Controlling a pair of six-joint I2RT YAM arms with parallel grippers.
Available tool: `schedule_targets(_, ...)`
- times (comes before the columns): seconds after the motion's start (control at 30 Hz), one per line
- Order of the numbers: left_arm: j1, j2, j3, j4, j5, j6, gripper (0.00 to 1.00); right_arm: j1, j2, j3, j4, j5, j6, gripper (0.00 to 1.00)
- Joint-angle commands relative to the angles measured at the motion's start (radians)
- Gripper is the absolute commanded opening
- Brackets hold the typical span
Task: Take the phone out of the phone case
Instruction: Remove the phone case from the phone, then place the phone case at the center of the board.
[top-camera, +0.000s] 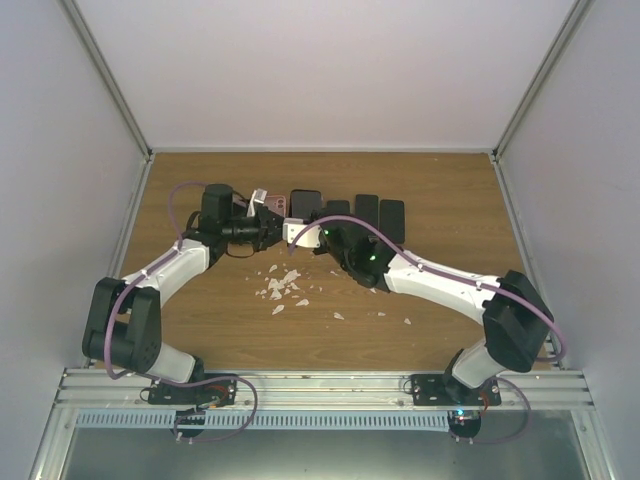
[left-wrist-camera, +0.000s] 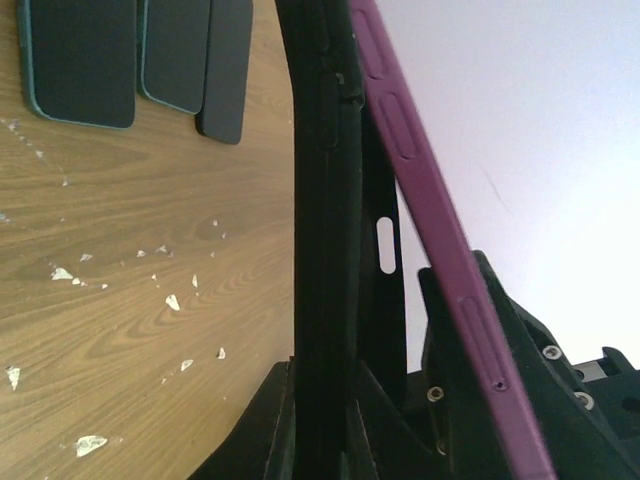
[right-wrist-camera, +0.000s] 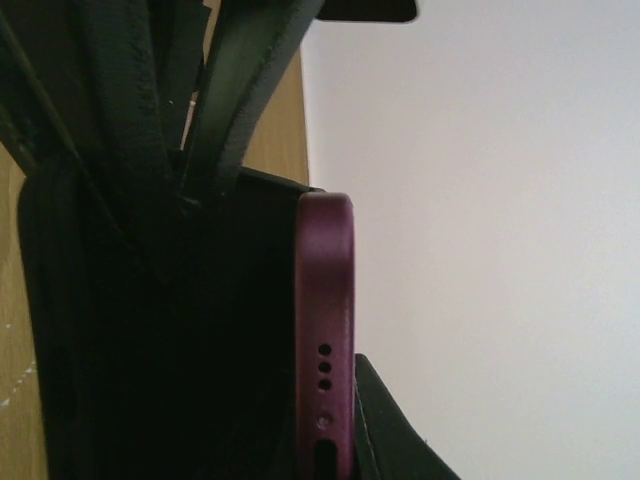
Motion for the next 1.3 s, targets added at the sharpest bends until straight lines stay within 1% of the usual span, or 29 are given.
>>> schedule_targets(0.0,0.048,-0.027,-0.001,0.008,-0.063,0.049,0.0,0.028,-0.062,0.05,-0.039,-0.015,0.055,0.0)
schedule_targets(0.23,0.073,-0.022,-0.004,-0.024,-0.108,0.064,0.0,0.068,-0.089,0.104,-0.142,-0.044,0.147,0.0)
schedule_targets(0.53,0.112,-0.009,0.003,-0.029,-0.134,0.066,0.0,0.111,-0.1,0.116,-0.171,-0.038,0.18,0.01)
schedule_targets(0.73,0.131,-0.025,0.01,-0.033,-0.142,0.138,0.0,0.099,-0.095,0.158,-0.181,-0.035,0.19,0.01)
schedule_targets(0.93,0.136,-0.045,0.048,-0.125,-0.173,0.329,0.0,0.034,-0.092,0.242,-0.255,-0.115,0.281,0.01)
schedule_targets(1.07,0.142,-0.041,0.112,-0.219,-0.203,0.484,0.0,-0.008,-0.095,0.263,-0.273,-0.131,0.305,0.0)
schedule_targets(1.17,0.174,-0.041,0.169,-0.309,-0.226,0.632,0.0,-0.047,-0.101,0.285,-0.299,-0.172,0.348,0.01)
schedule_targets(1.27,0.224,-0.038,0.206,-0.39,-0.205,0.753,0.0,-0.071,-0.107,0.29,-0.309,-0.192,0.367,0.0)
